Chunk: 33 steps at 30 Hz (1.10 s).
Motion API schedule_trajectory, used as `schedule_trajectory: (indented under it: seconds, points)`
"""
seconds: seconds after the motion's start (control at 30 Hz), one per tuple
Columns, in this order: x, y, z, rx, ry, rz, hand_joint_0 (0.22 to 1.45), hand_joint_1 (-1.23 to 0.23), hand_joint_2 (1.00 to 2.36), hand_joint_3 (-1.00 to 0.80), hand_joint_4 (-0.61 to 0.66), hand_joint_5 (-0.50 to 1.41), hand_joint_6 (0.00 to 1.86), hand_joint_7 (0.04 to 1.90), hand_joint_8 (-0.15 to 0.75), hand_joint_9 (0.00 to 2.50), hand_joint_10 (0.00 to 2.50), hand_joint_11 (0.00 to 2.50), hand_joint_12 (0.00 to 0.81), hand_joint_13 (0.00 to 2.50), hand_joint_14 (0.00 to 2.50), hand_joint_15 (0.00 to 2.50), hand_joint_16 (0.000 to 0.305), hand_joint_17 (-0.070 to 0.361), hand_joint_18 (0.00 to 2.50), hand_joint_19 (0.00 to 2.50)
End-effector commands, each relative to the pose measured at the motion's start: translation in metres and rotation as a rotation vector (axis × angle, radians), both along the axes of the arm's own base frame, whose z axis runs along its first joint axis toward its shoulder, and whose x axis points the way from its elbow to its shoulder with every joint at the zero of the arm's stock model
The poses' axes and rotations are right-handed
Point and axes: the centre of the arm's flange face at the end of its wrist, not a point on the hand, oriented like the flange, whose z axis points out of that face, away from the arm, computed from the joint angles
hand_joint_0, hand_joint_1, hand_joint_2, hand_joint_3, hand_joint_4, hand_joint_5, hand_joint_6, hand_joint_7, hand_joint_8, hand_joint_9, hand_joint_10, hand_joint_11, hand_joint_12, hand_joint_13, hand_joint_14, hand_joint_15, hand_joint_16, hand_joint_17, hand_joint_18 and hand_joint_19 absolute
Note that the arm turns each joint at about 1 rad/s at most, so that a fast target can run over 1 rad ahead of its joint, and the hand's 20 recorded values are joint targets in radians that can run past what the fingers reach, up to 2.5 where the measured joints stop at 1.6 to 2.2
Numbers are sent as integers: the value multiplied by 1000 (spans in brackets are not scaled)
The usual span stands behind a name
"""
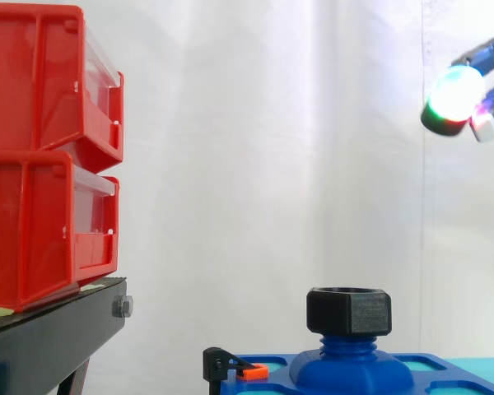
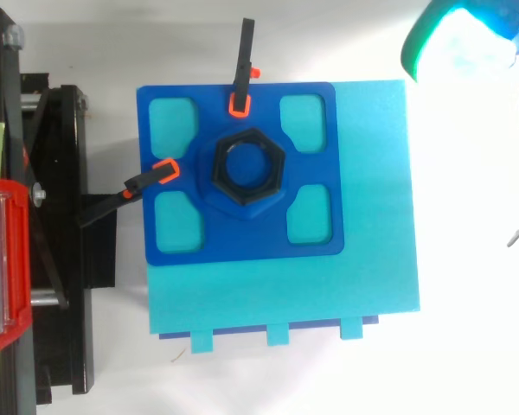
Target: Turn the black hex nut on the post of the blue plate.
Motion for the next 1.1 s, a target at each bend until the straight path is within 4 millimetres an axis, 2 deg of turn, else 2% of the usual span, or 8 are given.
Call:
schedule_trajectory:
  seconds: [0.0, 0.07, 0.13, 0.33, 0.5, 0.67, 0.83, 1.07]
  points:
    - [12, 9, -7, -6, -31, -25, 541, -507, 1002, -477, 190, -217, 503, 850, 351, 703, 11, 343, 401, 1095, 20, 833, 65, 147, 839, 689]
    - [16, 12, -12, -6, -27, -30, 541, -507, 1002, -477, 190, -218, 503, 852, 350, 704, 12, 335, 406, 1098, 19, 830, 65, 147, 839, 689]
    - [37, 20, -38, 15, 3, -24, 541, -506, 1002, -478, 191, -218, 503, 853, 354, 706, 11, 335, 405, 1098, 19, 837, 65, 147, 838, 688]
    - [55, 29, -38, 19, -10, -16, 541, -507, 1002, -475, 192, -218, 503, 850, 355, 706, 10, 332, 405, 1099, 20, 844, 65, 147, 846, 686]
    - [80, 37, -57, 19, -1, -6, 542, -506, 1002, -476, 191, -218, 503, 853, 357, 707, 11, 343, 402, 1097, 20, 841, 65, 147, 847, 686]
    - [94, 44, -57, 10, -57, 0, 478, -541, 1000, -500, 184, -223, 503, 816, 335, 593, 8, 256, 437, 673, 13, 494, 65, 145, 527, 576]
    - [98, 48, -54, -45, -77, 11, 397, -502, 1000, -500, 174, -232, 502, 702, 326, 414, 0, 0, 445, 224, 3, 125, 63, 141, 0, 222]
    - [100, 51, -53, -75, -85, 11, 369, -389, 1000, -500, 192, -234, 502, 639, 307, 205, 0, 0, 458, 0, 1, 92, 63, 142, 0, 116]
